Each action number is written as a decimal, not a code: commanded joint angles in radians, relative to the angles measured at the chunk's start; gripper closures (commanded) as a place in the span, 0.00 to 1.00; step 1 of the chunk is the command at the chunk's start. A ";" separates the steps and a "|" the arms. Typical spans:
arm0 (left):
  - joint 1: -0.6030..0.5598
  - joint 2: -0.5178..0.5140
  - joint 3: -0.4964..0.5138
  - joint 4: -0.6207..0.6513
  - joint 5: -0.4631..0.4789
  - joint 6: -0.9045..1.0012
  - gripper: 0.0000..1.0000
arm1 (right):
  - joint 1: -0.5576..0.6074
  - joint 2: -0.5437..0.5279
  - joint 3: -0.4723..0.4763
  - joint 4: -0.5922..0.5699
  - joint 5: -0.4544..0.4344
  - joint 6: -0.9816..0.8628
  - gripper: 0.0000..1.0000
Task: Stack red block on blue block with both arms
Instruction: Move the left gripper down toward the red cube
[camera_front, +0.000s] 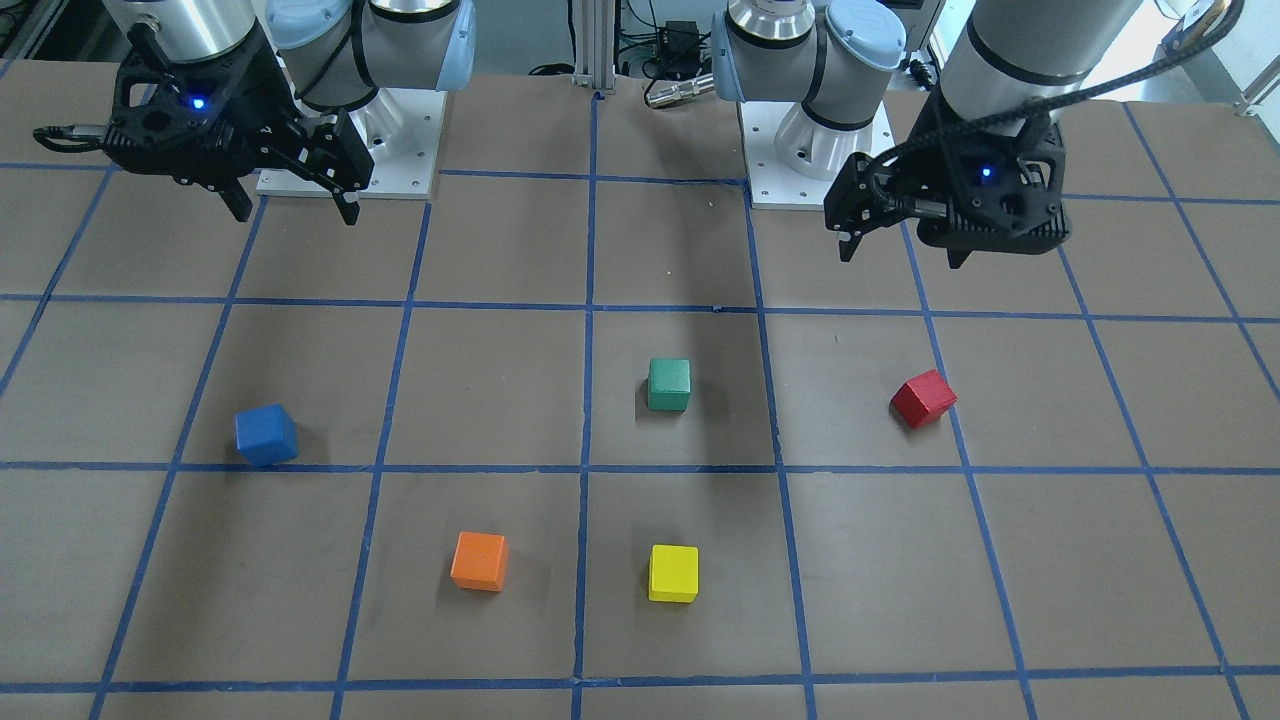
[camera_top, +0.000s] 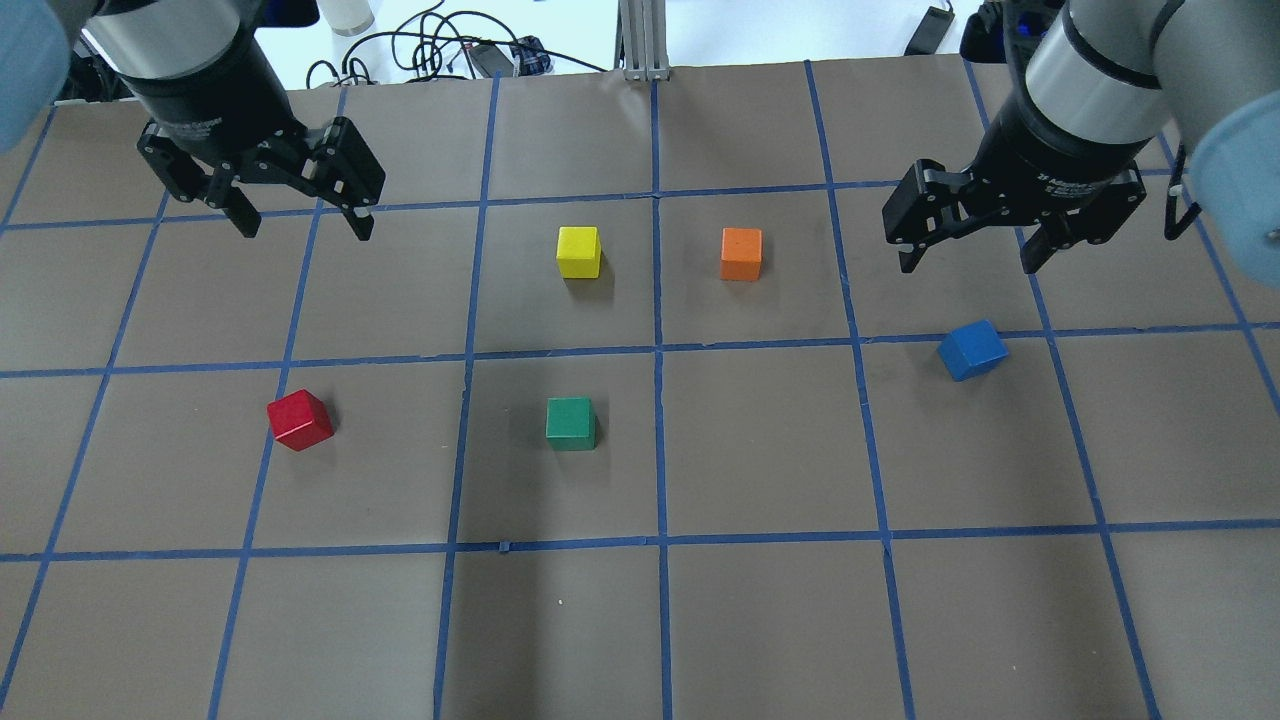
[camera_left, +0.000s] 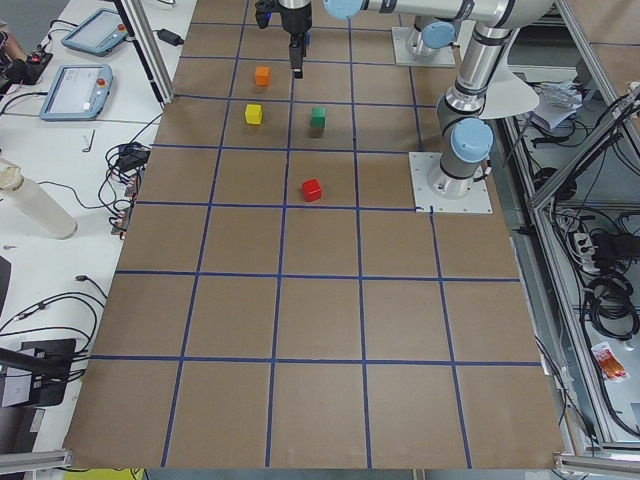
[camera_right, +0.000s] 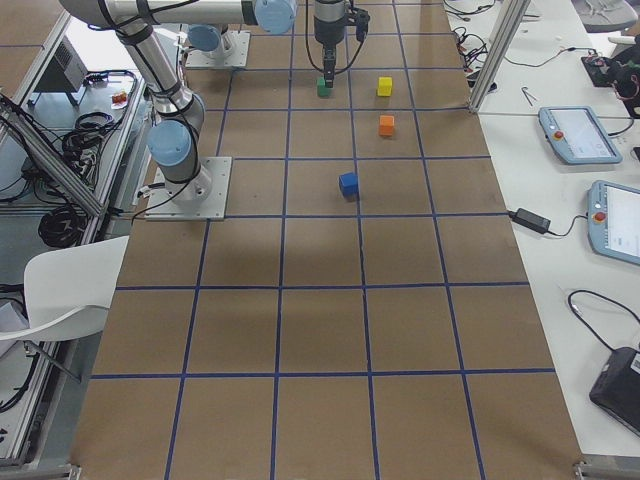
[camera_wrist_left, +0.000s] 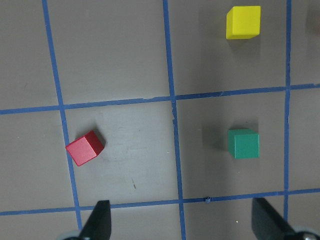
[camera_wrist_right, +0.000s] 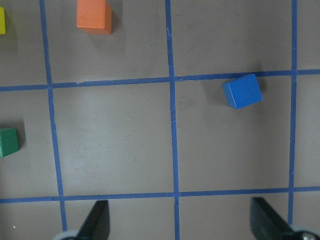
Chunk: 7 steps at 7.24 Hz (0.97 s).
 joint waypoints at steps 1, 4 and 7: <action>0.189 -0.044 -0.201 0.141 0.041 0.048 0.00 | 0.001 -0.013 0.001 0.001 0.000 -0.002 0.00; 0.321 -0.105 -0.481 0.561 0.044 0.111 0.00 | -0.002 -0.004 0.004 -0.001 -0.003 -0.004 0.00; 0.327 -0.173 -0.540 0.668 0.017 0.099 0.00 | -0.002 -0.007 0.004 0.007 -0.011 -0.005 0.00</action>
